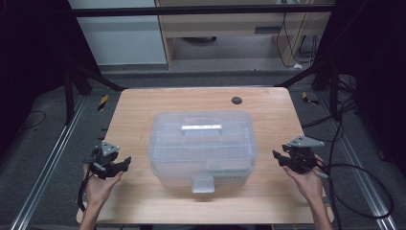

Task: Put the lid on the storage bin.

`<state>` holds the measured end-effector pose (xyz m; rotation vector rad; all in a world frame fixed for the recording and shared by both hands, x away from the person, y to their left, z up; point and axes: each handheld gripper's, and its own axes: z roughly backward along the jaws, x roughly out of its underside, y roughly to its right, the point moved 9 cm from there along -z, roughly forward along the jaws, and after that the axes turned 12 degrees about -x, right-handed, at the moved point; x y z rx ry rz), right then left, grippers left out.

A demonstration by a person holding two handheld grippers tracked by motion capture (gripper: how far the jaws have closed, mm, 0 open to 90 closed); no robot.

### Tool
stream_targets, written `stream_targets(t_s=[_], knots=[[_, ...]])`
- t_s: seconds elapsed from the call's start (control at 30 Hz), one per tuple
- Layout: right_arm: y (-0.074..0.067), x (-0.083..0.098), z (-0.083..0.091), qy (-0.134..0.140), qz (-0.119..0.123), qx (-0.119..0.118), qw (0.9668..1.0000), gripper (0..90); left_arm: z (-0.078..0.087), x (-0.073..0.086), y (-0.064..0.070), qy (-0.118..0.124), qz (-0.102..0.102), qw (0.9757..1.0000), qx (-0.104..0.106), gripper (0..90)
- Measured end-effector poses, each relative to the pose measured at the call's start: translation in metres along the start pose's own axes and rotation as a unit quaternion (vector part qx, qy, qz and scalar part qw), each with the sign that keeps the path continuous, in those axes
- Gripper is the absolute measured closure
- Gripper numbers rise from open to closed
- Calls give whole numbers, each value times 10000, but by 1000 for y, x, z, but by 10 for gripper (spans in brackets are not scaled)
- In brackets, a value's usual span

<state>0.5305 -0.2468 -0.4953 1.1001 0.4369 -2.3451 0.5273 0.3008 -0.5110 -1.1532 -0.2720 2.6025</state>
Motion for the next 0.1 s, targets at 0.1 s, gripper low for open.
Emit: stream_targets(t_s=[0.1], knots=[[10, 4, -1, 68, -60, 170, 9998, 413, -6, 5, -4, -89, 50, 9999, -28, 429]])
